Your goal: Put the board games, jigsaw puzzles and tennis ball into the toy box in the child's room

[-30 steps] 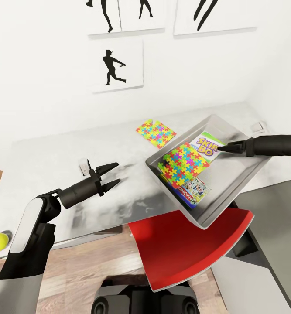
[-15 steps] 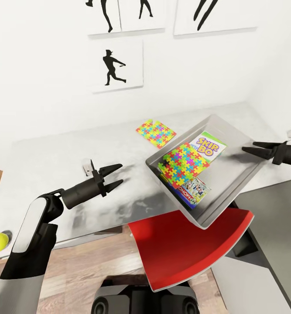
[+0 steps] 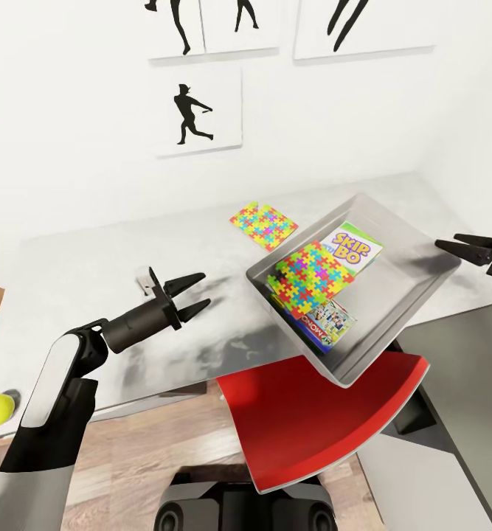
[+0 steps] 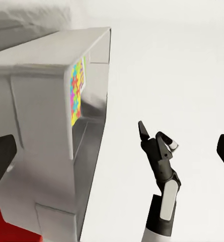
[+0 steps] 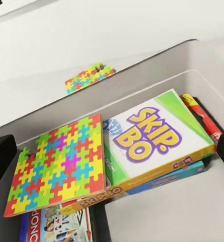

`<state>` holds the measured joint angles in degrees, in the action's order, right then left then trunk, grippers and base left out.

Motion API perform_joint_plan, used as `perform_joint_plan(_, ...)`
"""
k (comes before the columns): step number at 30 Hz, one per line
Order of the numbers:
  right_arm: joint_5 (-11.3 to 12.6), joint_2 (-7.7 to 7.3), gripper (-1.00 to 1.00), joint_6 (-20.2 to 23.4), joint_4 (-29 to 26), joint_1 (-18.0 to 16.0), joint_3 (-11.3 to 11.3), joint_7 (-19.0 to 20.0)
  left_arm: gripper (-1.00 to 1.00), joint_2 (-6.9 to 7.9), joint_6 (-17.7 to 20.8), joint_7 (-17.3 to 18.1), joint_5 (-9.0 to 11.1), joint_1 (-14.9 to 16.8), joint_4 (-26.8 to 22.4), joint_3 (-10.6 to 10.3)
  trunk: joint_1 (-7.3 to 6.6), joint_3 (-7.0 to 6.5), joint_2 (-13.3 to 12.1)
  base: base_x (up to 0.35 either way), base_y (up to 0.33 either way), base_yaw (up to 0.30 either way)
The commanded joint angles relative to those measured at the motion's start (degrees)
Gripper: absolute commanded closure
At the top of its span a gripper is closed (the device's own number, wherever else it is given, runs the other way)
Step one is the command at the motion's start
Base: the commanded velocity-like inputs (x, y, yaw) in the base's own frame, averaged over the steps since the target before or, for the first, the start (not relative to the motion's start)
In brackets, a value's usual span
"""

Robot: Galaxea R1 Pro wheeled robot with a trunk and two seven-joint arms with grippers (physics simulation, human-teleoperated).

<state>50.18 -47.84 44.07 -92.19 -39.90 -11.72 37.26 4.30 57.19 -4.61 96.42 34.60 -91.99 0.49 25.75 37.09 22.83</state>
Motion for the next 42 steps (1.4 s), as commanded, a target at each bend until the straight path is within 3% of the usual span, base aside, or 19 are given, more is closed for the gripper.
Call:
perform_joint_plan(1,0.2,0.03,-1.0,0.6,0.0,0.1,-0.2,0.1,-1.0,0.0,0.2,-0.3,0.5,0.0,0.0,0.0,0.03,0.07,0.1,0.0,0.0,0.0)
perform_joint_plan(8,0.1,0.18,-1.0,4.6,-0.1,0.4,-0.6,0.0,-1.0,0.0,0.2,0.3,0.5,0.0,0.0,0.0,0.03,-0.08,0.1,0.0,0.0,0.0)
perform_joint_plan(13,0.1,0.33,-1.0,10.3,-0.1,0.6,-0.8,-0.1,-1.0,-0.04,0.0,0.5,0.4,-0.1,0.0,0.0,0.03,-0.4,0.1,0.0,0.0,0.0)
perform_joint_plan(19,-0.1,1.62,-1.0,14.7,-0.1,1.5,-1.0,-0.3,-1.0,-0.12,-0.1,0.5,0.0,-0.3,0.0,0.0,0.03,-0.89,0.1,0.0,0.0,0.0)
perform_joint_plan(27,-0.4,2.51,-1.0,15.9,-0.1,2.7,-1.3,-0.5,-1.0,-0.39,-0.1,0.6,-1.5,-0.4,0.1,-0.1,0.03,-1.6,0.1,0.0,0.0,0.0)
perform_joint_plan(42,-0.5,2.89,-1.0,15.9,-0.1,4.8,-1.4,-0.6,-1.0,-0.51,-0.1,0.7,-2.2,-0.5,0.0,-0.1,0.03,-2.98,0.1,0.0,0.0,0.0)
